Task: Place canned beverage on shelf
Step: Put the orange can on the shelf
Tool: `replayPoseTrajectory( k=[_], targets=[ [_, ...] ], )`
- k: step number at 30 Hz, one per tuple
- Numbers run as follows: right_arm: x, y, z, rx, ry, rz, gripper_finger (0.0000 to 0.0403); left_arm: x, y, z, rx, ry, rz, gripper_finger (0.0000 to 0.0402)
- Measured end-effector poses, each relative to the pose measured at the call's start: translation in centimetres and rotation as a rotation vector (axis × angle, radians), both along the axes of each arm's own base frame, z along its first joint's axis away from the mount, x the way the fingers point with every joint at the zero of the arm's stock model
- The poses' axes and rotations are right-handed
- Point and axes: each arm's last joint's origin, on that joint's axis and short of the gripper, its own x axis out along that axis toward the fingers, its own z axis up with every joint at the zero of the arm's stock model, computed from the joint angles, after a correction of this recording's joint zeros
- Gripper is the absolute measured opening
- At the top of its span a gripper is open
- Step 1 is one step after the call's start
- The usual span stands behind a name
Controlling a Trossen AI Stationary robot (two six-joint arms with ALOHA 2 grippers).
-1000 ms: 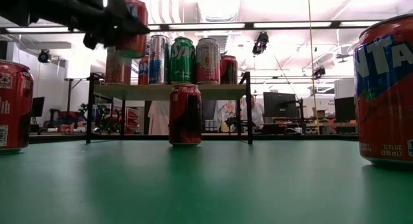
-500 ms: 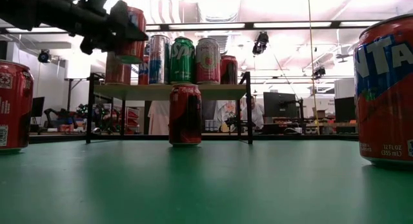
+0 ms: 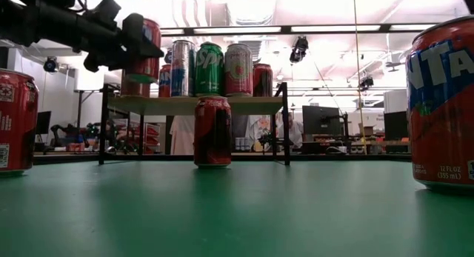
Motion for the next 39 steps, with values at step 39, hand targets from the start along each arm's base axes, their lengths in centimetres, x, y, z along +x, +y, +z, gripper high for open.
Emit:
replayPoseTrajectory(
  k=[39],
  targets=[
    [6.8, -4.2, -4.2, 0.104, 0.228, 0.031, 0.0384, 2.3, -0.3, 0.9, 0.062, -0.051, -0.100, 0.0289]
  ],
)
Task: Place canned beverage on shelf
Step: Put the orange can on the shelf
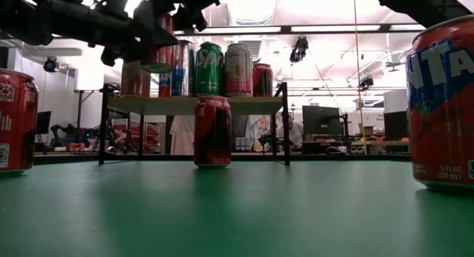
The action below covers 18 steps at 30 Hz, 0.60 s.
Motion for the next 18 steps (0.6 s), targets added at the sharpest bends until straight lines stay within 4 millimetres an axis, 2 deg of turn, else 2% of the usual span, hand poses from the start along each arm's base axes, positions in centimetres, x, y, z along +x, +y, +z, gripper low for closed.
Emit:
replayPoseTrajectory(
  k=[5, 11, 18],
  targets=[
    [0.01, 0.00, 0.02, 0.004, -0.003, -0.002, 0.0375, 0.22, -0.04, 0.30, 0.008, -0.003, -0.006, 0.0289],
    [0.04, -0.14, -0.07, 0.013, -0.003, -0.007, 0.0293, 0.17, -0.04, 0.34, 0.013, 0.001, -0.006, 0.0289],
    [0.05, -0.14, 0.08, 0.014, -0.012, -0.008, 0.0291, 0.03, -0.04, 0.38, 0.017, 0.012, -0.006, 0.0289]
  ],
)
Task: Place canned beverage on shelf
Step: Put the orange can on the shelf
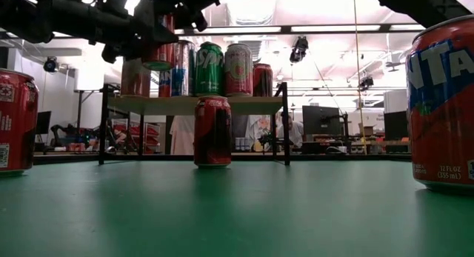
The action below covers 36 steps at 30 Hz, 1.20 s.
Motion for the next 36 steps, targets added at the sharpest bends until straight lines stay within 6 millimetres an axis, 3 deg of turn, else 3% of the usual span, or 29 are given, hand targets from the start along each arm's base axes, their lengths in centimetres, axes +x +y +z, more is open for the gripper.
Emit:
replayPoseTrajectory(
  k=[3, 13, 27, 36],
  targets=[
    [0.0, 0.0, 0.2, 0.006, -0.010, -0.005, 0.0291, -0.2, -0.1, 0.2, 0.005, -0.004, -0.003, 0.0301],
    [0.0, 0.0, 0.1, 0.005, -0.004, -0.004, 0.0291, -0.7, -0.3, 0.9, 0.026, -0.017, -0.054, 0.0393],
    [-1.3, 0.2, 1.6, -0.024, 0.020, 0.006, 0.0291, -2.4, -0.5, 1.4, 0.103, 0.082, -0.069, 0.0383],
    [-1.2, 0.2, 1.8, -0.002, -0.004, -0.001, 0.0291, -1.6, -0.4, 0.9, 0.060, 0.066, -0.060, 0.0379]
  ],
)
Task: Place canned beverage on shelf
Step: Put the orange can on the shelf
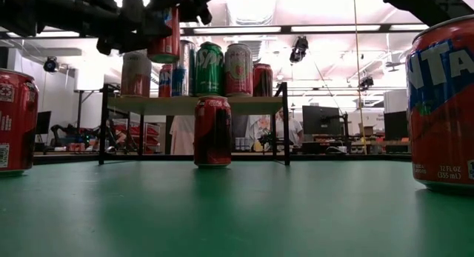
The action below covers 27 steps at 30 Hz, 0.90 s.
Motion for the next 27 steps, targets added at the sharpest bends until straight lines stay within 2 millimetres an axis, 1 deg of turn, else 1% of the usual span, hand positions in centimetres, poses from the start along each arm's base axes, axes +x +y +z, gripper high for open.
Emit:
replayPoseTrajectory(
  k=[6, 9, 11, 14, 15, 16, 21, 24, 27],
  targets=[
    [0.01, 0.04, 0.12, 0.010, -0.011, -0.001, 0.0291, 0.56, -0.02, -0.09, 0.010, -0.016, 0.001, 0.0378],
    [0.01, 0.13, 0.09, 0.007, -0.007, 0.001, 0.0291, 0.54, 0.01, -0.10, 0.010, -0.015, 0.014, 0.0368],
    [0.02, 0.11, 0.10, 0.007, -0.008, 0.000, 0.0291, 0.55, 0.01, -0.12, 0.009, -0.014, 0.017, 0.0349],
    [0.01, 0.10, 0.09, 0.006, -0.008, -0.002, 0.0292, 0.60, -0.01, -0.18, 0.010, -0.009, 0.014, 0.0299],
    [0.01, 0.10, 0.09, 0.004, -0.007, -0.002, 0.0296, 0.62, -0.01, -0.21, 0.010, -0.007, 0.014, 0.0282],
    [0.01, 0.10, 0.09, 0.004, -0.007, -0.002, 0.0304, 0.64, -0.01, -0.23, 0.010, -0.006, 0.015, 0.0275],
    [0.00, 0.11, 0.10, 0.006, -0.008, -0.002, 0.0339, 0.66, 0.01, -0.40, 0.007, 0.005, 0.024, 0.0275],
    [-0.07, 0.15, 0.40, 0.003, -0.021, 0.002, 0.0341, 0.63, 0.04, -0.50, 0.003, 0.010, 0.032, 0.0275],
    [-0.09, 0.13, 0.41, 0.001, -0.019, 0.002, 0.0333, 0.63, 0.04, -0.47, 0.003, 0.007, 0.032, 0.0275]
  ],
)
